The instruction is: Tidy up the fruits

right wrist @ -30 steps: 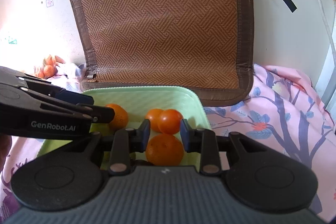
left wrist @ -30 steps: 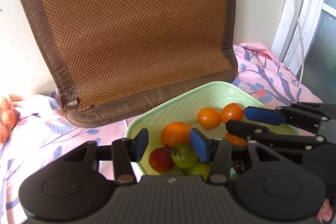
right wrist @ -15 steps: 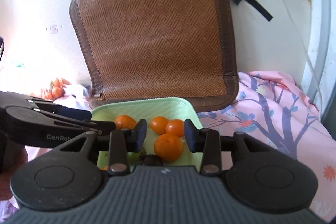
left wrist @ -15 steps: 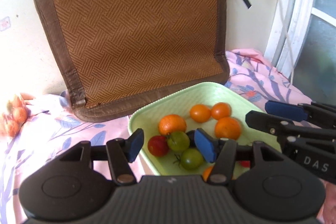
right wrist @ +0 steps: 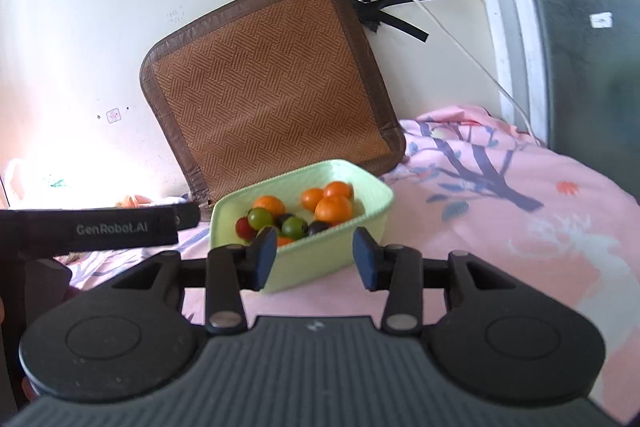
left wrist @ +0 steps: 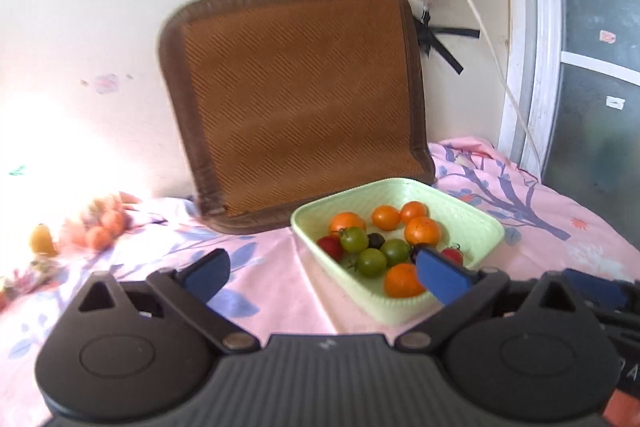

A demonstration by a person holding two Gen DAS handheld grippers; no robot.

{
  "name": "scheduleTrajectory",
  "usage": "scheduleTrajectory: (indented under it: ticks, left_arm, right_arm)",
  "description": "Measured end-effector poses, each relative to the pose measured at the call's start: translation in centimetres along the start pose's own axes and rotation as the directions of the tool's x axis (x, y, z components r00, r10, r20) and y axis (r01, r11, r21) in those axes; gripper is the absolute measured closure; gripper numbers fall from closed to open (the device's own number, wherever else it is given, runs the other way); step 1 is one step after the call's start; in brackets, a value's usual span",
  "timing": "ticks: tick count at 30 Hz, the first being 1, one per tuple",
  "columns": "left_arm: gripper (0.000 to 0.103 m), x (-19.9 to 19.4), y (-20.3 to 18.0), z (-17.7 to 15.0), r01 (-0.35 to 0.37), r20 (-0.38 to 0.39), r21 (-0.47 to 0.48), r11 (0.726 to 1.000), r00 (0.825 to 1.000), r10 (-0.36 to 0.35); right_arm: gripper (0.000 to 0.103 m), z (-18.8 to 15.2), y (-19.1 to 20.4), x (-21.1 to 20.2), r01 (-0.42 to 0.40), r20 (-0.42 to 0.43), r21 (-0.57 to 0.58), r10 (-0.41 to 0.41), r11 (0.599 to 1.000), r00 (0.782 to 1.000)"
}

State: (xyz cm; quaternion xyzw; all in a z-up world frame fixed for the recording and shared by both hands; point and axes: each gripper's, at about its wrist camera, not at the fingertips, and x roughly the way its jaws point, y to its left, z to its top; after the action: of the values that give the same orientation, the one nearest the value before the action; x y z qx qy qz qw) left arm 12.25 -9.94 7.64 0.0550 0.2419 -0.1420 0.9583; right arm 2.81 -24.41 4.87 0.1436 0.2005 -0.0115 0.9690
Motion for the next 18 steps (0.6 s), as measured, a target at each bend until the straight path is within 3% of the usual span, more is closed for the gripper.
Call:
scheduleTrajectory:
  ticks: [11, 18]
  left_arm:
    - [0.0, -6.3, 0.1, -4.6, -0.053, -0.005, 0.009, 0.999, 0.999, 0.053]
    - [0.0, -8.1, 0.2, -6.4, -0.091, -0.033, 0.007, 0.996, 0.995, 0.092]
  right_arm:
    - [0.028, -2.3, 2.6, -5.6, 0.024, 0.019, -0.01, -0.024, 1.0, 1.0]
    - [0.026, -2.5, 3.1, -7.1, 0.0, 0.007, 0.044, 0.0, 0.999, 1.0]
